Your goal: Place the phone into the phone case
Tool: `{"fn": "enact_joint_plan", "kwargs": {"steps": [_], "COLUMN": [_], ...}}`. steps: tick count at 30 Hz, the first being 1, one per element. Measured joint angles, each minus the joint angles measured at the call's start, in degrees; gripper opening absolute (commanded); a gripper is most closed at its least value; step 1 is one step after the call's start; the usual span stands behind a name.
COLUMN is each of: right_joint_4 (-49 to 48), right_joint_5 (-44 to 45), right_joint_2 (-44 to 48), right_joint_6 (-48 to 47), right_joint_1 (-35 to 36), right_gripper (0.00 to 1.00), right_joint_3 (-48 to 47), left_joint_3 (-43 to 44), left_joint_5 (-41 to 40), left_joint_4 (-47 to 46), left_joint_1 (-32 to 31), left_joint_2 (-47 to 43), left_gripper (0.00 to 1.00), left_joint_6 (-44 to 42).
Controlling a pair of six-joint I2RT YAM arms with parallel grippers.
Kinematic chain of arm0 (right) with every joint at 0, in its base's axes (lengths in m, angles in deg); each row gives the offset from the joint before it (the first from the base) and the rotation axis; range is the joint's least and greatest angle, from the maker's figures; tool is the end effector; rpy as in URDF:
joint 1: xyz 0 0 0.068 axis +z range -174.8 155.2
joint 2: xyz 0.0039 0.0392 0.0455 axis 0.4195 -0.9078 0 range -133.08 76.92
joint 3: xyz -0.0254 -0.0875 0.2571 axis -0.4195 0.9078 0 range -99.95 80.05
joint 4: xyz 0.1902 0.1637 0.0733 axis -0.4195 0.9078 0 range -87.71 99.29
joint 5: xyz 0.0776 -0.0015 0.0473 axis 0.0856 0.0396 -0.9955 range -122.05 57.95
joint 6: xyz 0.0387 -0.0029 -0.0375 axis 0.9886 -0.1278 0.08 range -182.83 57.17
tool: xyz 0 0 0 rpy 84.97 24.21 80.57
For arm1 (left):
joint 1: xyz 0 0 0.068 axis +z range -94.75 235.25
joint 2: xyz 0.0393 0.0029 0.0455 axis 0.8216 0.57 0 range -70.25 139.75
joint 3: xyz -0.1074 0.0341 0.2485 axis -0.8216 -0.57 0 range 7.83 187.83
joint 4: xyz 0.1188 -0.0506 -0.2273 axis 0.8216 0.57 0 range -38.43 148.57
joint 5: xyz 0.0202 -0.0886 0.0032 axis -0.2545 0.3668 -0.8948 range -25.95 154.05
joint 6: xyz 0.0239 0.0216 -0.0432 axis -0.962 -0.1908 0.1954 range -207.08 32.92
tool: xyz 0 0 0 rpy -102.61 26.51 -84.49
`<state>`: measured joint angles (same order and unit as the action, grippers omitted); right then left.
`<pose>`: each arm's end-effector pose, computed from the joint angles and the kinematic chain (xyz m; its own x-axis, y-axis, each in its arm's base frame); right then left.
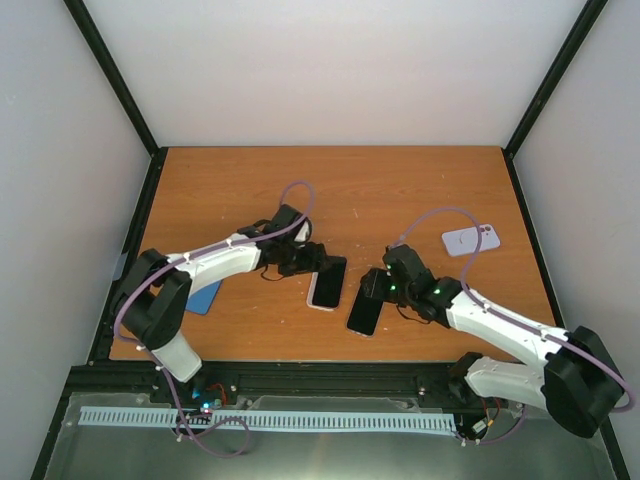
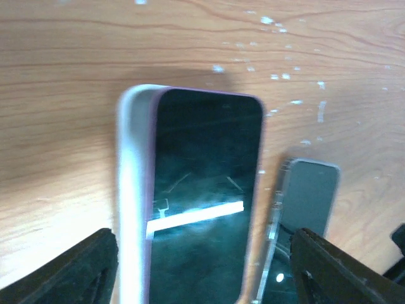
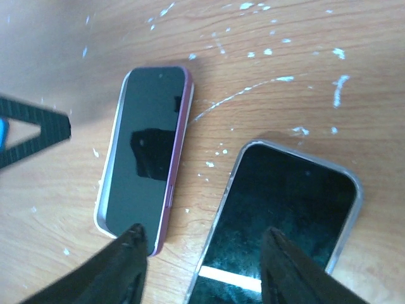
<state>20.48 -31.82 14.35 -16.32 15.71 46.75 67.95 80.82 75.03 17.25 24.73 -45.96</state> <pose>0.1638 0.1400 0.1996 -0.8553 0.2234 -0.4674 -0.0392 0.8717 0.4884 0.2576 -0.2143 0.1938 -0.9714 -0.0402 -0.2339 0.0928 0.8426 -0.5304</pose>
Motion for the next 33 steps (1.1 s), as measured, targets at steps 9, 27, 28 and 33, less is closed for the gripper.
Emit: {"fn": "enact_joint_plan", "kwargs": {"steps": [9, 27, 28, 33], "right_joint_4": [-6.54, -14.08, -14.34, -15.21], "right_joint_5": [-4.13, -8.48, -8.7, -9.55], "right_joint_2": [-9.07, -29.88, -30.14, -31.17], "right_joint_6": [1.01, 3.15, 3.34, 3.96], "right_joint_1": [0.02, 0.0, 0.0, 0.0], "right_gripper": [0.34, 0.29, 0.28, 0.25], "right_joint_3": [-2.1, -8.87, -9.14, -9.79], "left_joint_3": [-8.37, -10.73, -10.86, -12.13], "left_joint_5": [3.56, 8.39, 8.39, 9.05], "left_joint_4": [-5.14, -14.27, -14.67, -16.2], "left_joint_1": [7.06, 7.74, 7.74, 7.74], "left_joint_2": [-2.21, 2.43, 2.6, 3.52], "left_gripper": [0.65, 0.55, 0.54, 0.48], "left_joint_6": [0.31, -1.14, -1.25, -1.4]}}
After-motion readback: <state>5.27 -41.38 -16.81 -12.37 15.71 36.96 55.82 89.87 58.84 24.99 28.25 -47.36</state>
